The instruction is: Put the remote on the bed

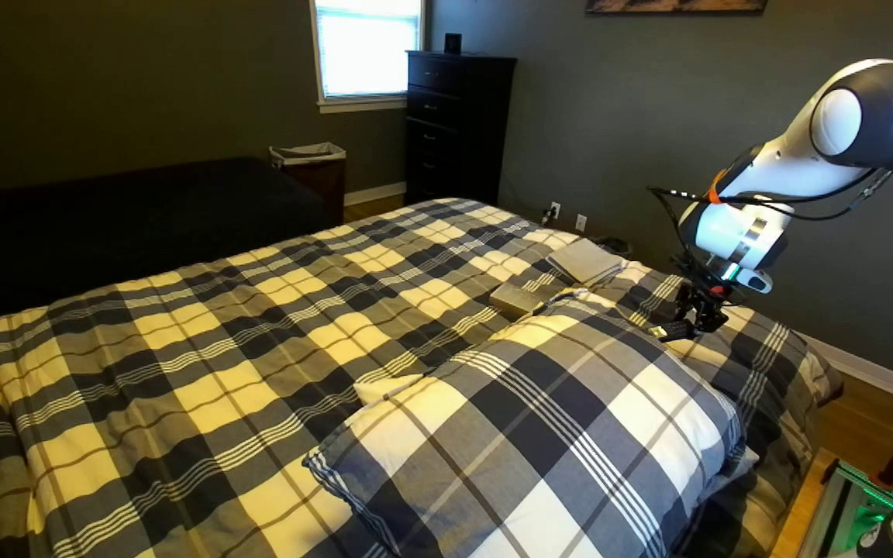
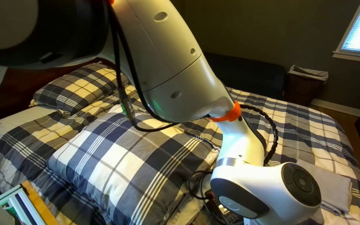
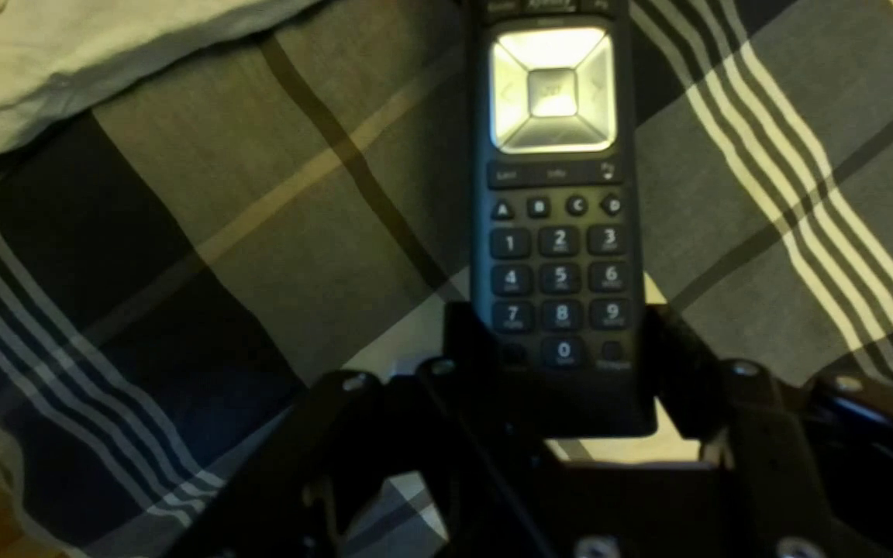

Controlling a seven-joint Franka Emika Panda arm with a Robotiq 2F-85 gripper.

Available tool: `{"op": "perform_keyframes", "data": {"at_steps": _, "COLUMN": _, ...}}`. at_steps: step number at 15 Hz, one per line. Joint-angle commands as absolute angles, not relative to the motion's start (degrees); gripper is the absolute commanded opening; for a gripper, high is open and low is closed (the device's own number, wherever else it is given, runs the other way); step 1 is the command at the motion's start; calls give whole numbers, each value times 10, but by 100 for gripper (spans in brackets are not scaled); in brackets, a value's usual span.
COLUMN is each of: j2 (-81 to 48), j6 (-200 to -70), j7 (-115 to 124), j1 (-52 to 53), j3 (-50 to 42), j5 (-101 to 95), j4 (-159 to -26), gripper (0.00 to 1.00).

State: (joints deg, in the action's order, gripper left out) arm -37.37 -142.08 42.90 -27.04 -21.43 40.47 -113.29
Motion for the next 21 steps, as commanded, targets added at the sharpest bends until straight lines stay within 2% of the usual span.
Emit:
{"op": "perform_keyframes", "data": {"at_steps": 1, "j2": -390, "j6": -1412, "j7": 481, "j1": -279, "j3": -225, "j5": 412, "j4": -1115, "gripper": 32}}
{"op": "perform_keyframes", "data": {"at_steps": 13, "j2": -417, "j6": -1409, "j7": 572, "j1": -279, "j3": -244, "j5": 376, "j4": -1107, "gripper": 32}}
{"op": "perform_keyframes", "data": {"at_steps": 14, "j2": -419, "j6": -1409, "j7": 577, "j1": -278, "j3": -244, "j5": 371, "j4": -1106, "gripper": 82}}
{"op": "perform_keyframes", "data": {"at_steps": 15, "j2": -419, "j6": -1410, "j7": 579, "j1": -278, "j3": -243, "j5": 367, "j4": -1107, "gripper": 84}}
{"op": "perform_keyframes", "data": {"at_steps": 17, "j2": -417, "j6": -1412, "j7": 582, "j1": -277, "j3": -243, "j5": 361, "j4": -1107, "gripper": 97}}
{"op": "perform_keyframes", "data": {"at_steps": 18, "j2": -414, "j6": -1414, "j7": 580, "j1": -277, "j3": -242, "j5": 358, "j4": -1109, "gripper": 100}}
{"op": "perform_keyframes", "data": {"at_steps": 21, "j2": -390, "j6": -1410, "j7": 560, "j1": -275, "j3": -237, "j5": 344, "j4": -1117, "gripper": 100}}
